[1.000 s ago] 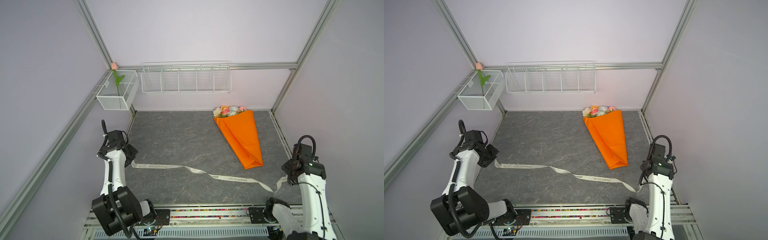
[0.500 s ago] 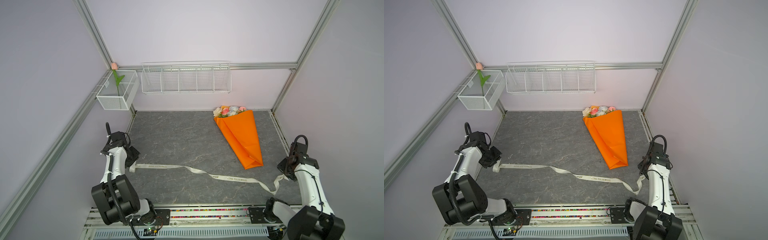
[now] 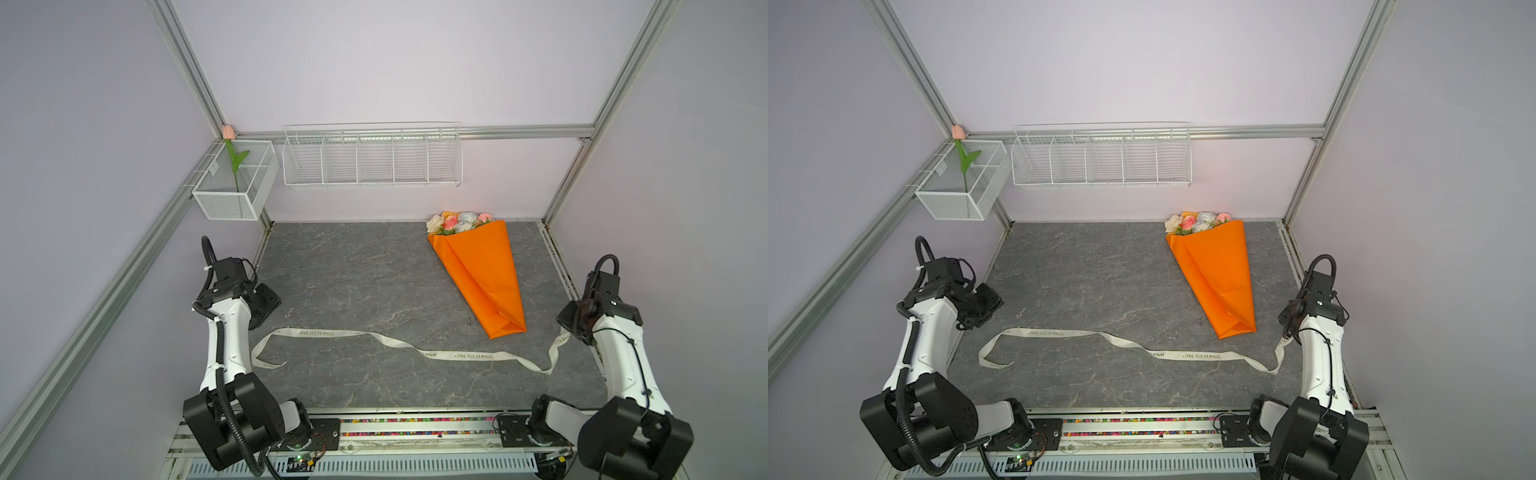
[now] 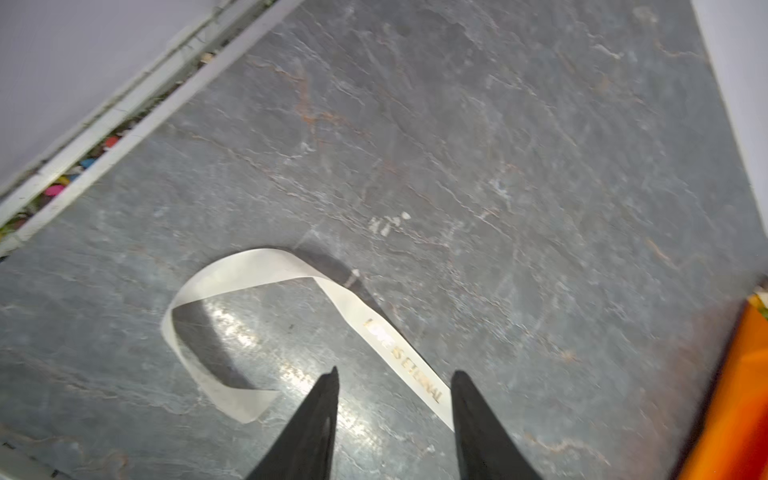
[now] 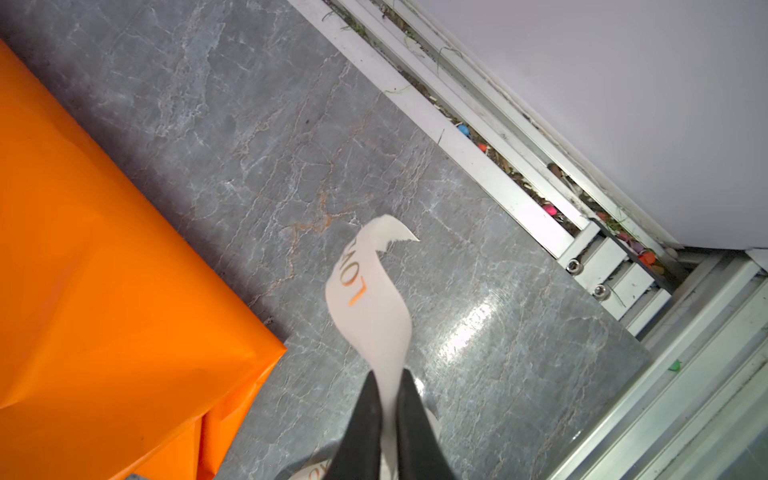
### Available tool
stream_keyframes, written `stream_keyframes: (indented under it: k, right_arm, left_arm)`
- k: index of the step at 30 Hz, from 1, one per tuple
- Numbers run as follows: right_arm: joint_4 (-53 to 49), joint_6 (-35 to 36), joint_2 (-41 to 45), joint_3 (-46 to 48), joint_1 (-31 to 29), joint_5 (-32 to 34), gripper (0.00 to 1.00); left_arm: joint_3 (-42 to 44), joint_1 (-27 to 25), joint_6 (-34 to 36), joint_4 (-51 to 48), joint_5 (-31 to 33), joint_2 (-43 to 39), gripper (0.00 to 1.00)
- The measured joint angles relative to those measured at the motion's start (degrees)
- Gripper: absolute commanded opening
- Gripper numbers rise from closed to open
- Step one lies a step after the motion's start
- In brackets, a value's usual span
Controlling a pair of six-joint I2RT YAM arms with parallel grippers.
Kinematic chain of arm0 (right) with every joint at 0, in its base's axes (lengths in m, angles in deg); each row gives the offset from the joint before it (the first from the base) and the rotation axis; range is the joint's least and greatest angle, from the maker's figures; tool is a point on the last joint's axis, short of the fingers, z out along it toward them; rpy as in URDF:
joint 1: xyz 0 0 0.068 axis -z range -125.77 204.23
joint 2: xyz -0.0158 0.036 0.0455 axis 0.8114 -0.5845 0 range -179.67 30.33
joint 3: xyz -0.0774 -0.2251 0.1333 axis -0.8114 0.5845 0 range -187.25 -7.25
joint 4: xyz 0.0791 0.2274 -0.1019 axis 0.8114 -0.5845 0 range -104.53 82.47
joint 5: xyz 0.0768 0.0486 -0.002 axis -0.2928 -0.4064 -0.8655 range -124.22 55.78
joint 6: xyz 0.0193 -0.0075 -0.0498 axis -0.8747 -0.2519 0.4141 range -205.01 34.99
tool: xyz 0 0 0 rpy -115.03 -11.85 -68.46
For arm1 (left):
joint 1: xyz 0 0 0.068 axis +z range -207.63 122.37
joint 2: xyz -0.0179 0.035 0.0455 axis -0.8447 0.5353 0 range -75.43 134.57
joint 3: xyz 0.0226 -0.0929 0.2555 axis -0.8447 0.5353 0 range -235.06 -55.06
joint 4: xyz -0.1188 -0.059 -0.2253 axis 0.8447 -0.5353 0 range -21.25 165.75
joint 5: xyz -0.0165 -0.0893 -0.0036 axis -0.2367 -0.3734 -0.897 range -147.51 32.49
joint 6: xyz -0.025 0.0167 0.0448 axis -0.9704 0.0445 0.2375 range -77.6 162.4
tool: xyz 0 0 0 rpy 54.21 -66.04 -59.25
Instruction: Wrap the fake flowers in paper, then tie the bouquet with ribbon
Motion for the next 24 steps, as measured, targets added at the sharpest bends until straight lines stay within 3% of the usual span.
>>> stream_keyframes:
  k: [1, 2, 6, 11, 12, 14, 18, 22, 24]
  right_arm:
    - [-0.15, -0.31, -0.28, 0.09, 0.0, -0.52, 0.08]
    - [0.0, -0.74, -0.37, 0.44, 0.0, -0.96, 0.06]
    - [0.94, -0.59, -0.42, 4.26, 0.46, -0.26, 0.06]
    - [1.57, -0.55, -3.45, 3.52, 3.76, 0.28, 0.08]
    - [1.77, -0.55, -3.96, 2.8, 4.26, 0.28, 0.12]
    - [2.54, -0.72, -4.63, 0.9, 4.76, -0.26, 0.35]
    - [3.58, -1.25, -6.34, -3.06, 4.74, -1.55, 0.49]
    - [5.86, 0.81, -2.19, -1.16, 4.74, -6.88, 0.71]
    - [6.16, 2.05, 0.31, -1.11, 4.5, -10.27, 0.71]
  left_arm:
    - [-0.02, -0.59, 0.02, 0.02, -1.51, -0.07, 0.45]
    - [-0.02, -1.53, 0.13, -0.02, -2.62, -0.04, 0.46]
    - [0.07, -7.48, 0.72, 0.0, -6.1, -0.02, 0.45]
    - [1.46, -8.17, 1.09, 0.26, -10.58, -0.04, 0.45]
    - [1.92, -8.2, 1.18, 0.44, -11.37, -0.2, 0.45]
    - [3.13, -8.31, 1.18, 1.07, -12.85, -0.79, 0.45]
    - [5.51, -12.22, -0.46, 3.69, -15.37, -1.66, 0.45]
    - [6.6, -23.58, -5.73, 10.47, -17.03, 0.35, 0.46]
    - [6.62, -30.34, -9.49, 15.65, -17.79, 3.19, 0.46]
